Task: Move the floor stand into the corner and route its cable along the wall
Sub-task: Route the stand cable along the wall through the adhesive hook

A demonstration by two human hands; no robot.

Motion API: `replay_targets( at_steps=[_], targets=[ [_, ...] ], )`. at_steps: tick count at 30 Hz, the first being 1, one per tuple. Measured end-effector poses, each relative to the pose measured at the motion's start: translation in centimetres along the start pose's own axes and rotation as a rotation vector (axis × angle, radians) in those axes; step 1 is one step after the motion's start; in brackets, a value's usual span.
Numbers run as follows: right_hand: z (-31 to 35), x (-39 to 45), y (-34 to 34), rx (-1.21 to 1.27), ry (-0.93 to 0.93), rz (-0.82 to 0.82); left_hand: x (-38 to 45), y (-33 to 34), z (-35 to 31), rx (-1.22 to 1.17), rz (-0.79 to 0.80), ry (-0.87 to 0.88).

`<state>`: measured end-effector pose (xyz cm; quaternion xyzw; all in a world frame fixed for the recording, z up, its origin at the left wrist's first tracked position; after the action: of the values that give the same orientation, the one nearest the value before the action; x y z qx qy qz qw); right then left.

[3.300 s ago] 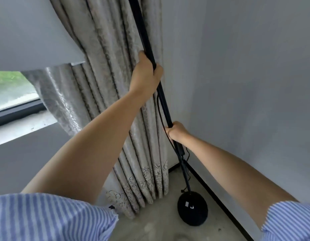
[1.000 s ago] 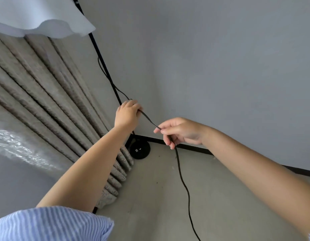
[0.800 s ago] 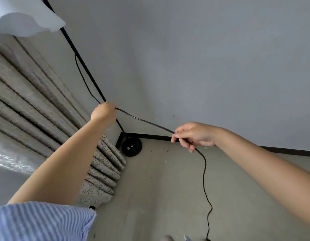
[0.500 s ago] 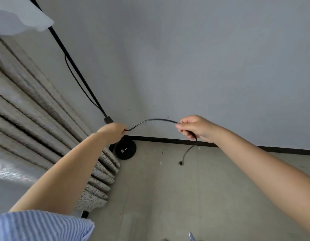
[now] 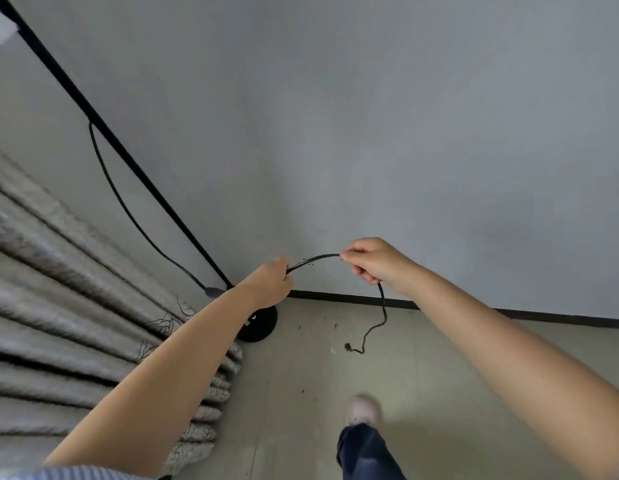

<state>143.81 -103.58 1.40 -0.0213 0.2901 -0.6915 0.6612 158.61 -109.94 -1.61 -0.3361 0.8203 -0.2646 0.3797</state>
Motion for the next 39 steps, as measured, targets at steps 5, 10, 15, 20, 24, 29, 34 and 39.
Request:
replay_targets(
  at_steps=[5, 10, 15, 20, 24, 29, 34, 39],
  targets=[
    [-0.5, 9.8, 0.2, -0.073, -0.022, -0.017, 7.0, -1.7, 2.5, 0.115, 0.055, 0.027],
    [-2.9, 18.3, 1.6, -0.019, 0.014, 0.010, 13.7, -3.2, 8.1, 0.499, 0.072, 0.022],
    [-6.4, 25.9, 4.8, -0.083, 0.011, -0.053, 22.1, -3.4, 12.3, 0.660, 0.055, 0.093],
    [-7.3, 32.8, 9.9, -0.229, -0.165, -0.135, 29.2, -2.4, 18.5, 1.092, 0.023, 0.011],
    [-6.9, 38.1, 13.4, -0.367, -0.315, -0.253, 33.3, -2.3, 21.3, 1.266, -0.114, 0.057],
    [-9.1, 43.1, 16.8, -0.405, -0.377, -0.352, 33.5, -0.8, 20.0, 1.313, -0.499, 0.610],
    [-11.1, 45.5, 19.2, -0.368, -0.502, -0.360, 33.5, 1.0, 21.5, 1.143, -0.693, 0.904],
    [-13.1, 45.9, 18.4, -0.458, -0.511, -0.414, 34.5, -0.4, 22.9, 1.116, -0.782, 0.837]
  ],
)
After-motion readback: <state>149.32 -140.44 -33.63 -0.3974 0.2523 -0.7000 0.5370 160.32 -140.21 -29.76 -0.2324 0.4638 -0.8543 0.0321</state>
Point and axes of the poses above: each hand's wrist, its own x-axis towards the middle knuckle, its own y-axis out of the palm, z = x × y, the point moved 10 cm from there along x, towards the middle knuckle, and after that the axes turned 9 degrees about -x, right-handed, at the moved point
